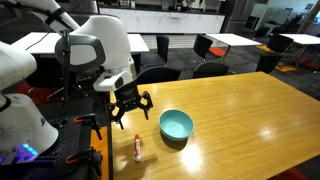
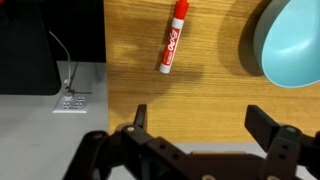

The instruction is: Put the marker in the bowl

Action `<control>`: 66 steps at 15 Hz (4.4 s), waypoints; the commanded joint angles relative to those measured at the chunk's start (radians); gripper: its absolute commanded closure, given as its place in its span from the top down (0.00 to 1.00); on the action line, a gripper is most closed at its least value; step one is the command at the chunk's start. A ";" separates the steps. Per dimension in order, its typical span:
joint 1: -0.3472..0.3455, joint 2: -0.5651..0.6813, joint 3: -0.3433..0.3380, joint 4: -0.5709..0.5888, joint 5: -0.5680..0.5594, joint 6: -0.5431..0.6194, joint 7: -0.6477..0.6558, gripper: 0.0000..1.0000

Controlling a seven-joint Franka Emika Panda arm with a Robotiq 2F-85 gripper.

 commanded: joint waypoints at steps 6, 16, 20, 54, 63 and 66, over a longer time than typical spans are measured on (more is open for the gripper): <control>0.100 0.124 -0.122 0.002 -0.084 0.017 0.081 1.00; 0.191 0.269 -0.246 0.001 -0.139 0.101 0.214 1.00; 0.225 0.323 -0.307 0.001 -0.144 0.157 0.246 1.00; 0.442 0.565 -0.477 0.171 0.174 0.171 0.040 0.94; 0.476 0.596 -0.499 0.190 0.204 0.167 0.011 0.49; 0.484 0.594 -0.505 0.190 0.199 0.169 0.013 0.26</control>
